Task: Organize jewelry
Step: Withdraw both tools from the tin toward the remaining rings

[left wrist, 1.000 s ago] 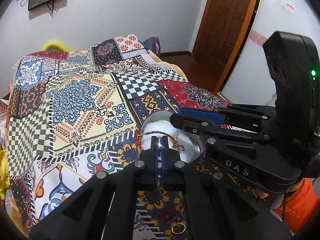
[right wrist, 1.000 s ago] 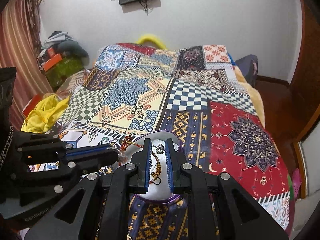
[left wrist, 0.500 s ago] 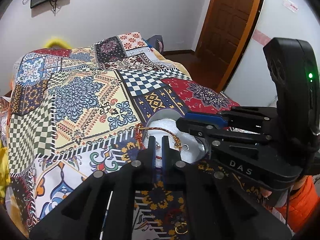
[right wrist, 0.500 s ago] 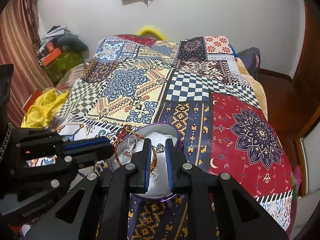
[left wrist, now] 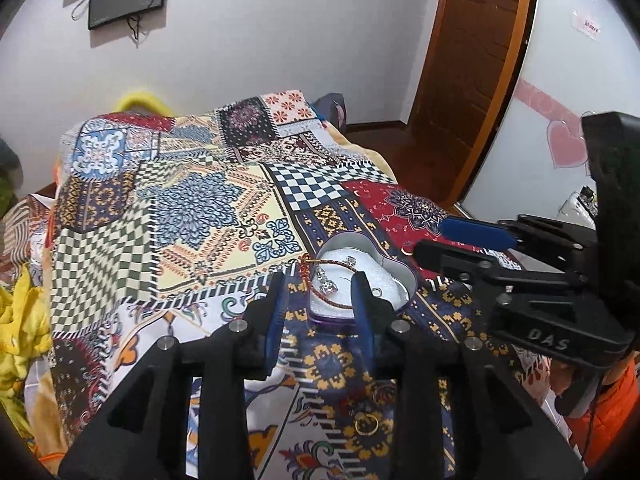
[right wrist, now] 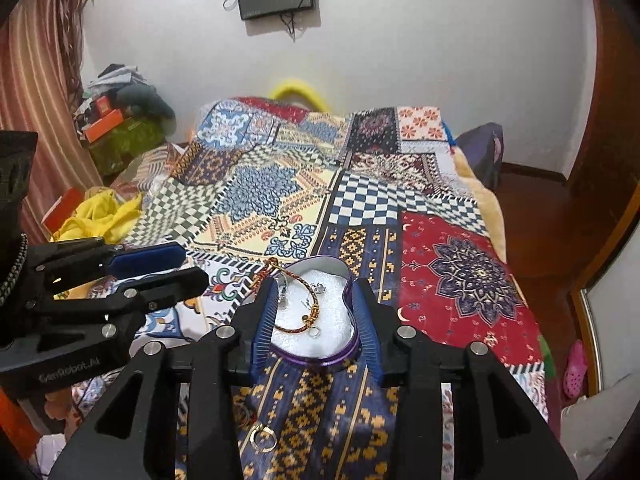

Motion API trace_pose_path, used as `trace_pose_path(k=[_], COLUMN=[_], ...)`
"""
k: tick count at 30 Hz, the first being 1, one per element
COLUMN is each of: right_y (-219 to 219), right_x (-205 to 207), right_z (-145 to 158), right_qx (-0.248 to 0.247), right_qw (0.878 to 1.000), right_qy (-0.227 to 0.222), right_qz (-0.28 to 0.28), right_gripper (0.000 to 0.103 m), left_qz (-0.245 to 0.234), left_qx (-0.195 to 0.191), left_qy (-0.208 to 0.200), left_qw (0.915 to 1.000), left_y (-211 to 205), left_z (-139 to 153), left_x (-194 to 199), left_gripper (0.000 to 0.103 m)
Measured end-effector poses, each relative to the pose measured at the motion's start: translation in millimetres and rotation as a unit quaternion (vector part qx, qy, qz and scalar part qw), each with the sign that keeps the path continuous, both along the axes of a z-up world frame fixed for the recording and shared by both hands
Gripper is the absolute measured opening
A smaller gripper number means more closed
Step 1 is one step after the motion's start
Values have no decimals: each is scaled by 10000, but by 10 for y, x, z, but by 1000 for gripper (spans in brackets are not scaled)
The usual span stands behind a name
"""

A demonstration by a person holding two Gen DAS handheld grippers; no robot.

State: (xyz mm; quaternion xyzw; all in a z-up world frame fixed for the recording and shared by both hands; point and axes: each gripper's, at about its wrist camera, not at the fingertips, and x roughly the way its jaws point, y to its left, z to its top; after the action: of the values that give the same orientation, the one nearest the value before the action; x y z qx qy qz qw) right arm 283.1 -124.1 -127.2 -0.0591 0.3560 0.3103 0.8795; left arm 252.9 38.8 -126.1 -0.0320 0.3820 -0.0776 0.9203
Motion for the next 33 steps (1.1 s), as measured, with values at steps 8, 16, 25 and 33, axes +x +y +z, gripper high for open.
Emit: trace_pose_path(k=[8, 16, 25, 33], right_y=[-40, -53, -74, -93], right_x=[-284, -461, -543, -601], right_z=[109, -1, -356, -650], right_qx=[-95, -97, -355, -615], right_qw=[9996, 9998, 9991, 9967], right_qy=[-274, -153, 219, 509], right_qz=[-49, -28, -8, 119], right_gripper=[36, 36, 36, 36], left_qz=[48, 55, -106, -365], left_qx=[60, 43, 25, -37], left_qy=[9, 289, 781, 1144], left_qw=[10000, 9996, 9969, 9928], left_y=[37, 28, -57, -203], left_z=[90, -64, -449, -744], left_x=[-288, -527, -607, -602], left_gripper=[38, 41, 41, 41])
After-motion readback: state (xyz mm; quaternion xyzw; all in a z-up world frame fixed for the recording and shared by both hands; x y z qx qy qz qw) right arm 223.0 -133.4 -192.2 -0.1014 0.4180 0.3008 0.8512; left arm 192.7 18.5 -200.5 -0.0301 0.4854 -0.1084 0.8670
